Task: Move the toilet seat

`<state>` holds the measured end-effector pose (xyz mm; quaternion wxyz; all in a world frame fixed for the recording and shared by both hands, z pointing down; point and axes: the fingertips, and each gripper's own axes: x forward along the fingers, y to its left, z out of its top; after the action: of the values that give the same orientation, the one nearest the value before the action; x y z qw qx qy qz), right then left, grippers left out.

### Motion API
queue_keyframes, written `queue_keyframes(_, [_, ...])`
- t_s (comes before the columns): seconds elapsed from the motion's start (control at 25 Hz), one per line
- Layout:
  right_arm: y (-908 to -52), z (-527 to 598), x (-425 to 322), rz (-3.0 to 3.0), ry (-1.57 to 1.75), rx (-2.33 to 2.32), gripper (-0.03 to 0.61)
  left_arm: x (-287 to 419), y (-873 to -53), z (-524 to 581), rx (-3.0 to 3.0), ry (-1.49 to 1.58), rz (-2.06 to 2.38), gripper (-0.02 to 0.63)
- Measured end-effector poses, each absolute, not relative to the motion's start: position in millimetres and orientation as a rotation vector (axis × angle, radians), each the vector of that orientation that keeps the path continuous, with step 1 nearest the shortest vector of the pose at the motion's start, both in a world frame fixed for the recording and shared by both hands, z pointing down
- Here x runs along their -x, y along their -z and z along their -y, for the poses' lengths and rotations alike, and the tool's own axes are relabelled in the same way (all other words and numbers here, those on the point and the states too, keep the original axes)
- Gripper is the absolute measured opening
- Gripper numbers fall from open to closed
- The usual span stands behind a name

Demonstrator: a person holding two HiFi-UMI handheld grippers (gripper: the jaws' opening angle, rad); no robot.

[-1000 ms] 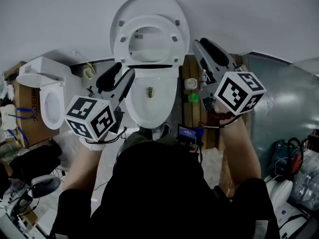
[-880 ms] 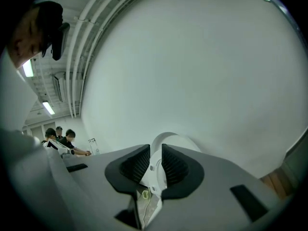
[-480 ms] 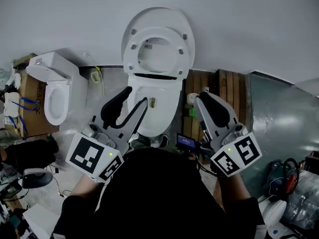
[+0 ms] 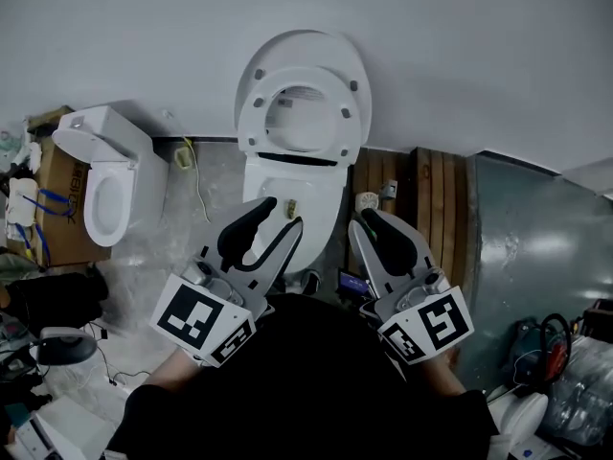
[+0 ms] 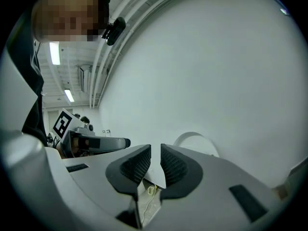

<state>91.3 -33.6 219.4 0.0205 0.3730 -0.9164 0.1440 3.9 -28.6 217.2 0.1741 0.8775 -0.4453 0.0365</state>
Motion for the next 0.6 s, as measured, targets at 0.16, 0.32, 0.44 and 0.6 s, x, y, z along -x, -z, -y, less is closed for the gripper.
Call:
queue_keyframes(0.16, [-222,29,-85,2.854,-0.452,-1.121,0.083,1,-220,28,-2.467,-0.085,1.267,0.165])
queue_keyframes(0.32, [-221,27,-82,2.859,-0.454,-1.124,0.083,4,-221,28,-2.458,-0.079,1.272,0.163])
queue_keyframes(0.44, [-223,27,-80,2.862,-0.469,-1.113,0.083,4,-223,29,-2.449,-0.072,1.267,0.161])
queue_keyframes(0.6, [-225,25,-77,2.867,-0.499,-1.098,0.083,7,-224,28,-2.443,-0.07,1.265,0.16])
